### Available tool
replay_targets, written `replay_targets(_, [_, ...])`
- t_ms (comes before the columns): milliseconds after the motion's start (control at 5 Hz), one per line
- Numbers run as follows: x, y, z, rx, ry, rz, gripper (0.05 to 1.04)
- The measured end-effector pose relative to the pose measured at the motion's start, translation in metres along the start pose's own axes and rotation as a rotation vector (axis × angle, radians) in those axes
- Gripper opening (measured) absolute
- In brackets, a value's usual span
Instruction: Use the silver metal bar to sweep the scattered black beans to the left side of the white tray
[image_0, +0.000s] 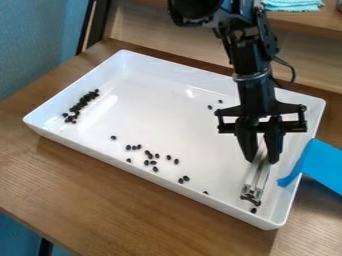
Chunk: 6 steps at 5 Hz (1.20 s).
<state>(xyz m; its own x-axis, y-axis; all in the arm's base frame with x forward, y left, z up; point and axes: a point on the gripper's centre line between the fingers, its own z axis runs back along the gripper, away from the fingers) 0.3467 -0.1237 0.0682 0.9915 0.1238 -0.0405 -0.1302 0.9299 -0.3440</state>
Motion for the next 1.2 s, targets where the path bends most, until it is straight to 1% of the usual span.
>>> replay_targets(600, [-0.005,0.003,-0.017,0.011,-0.039,0.005,0.334])
replay_targets(800, [-0.003,0.005,-0.020,0.015,-0.061,0.007,0.334])
replay_targets(1000, [-0.002,0.008,-0.021,0.026,-0.070,-0.010,0.334])
replay_targets(1200, [0.004,0.022,-0.016,0.027,-0.078,-0.010,0.334])
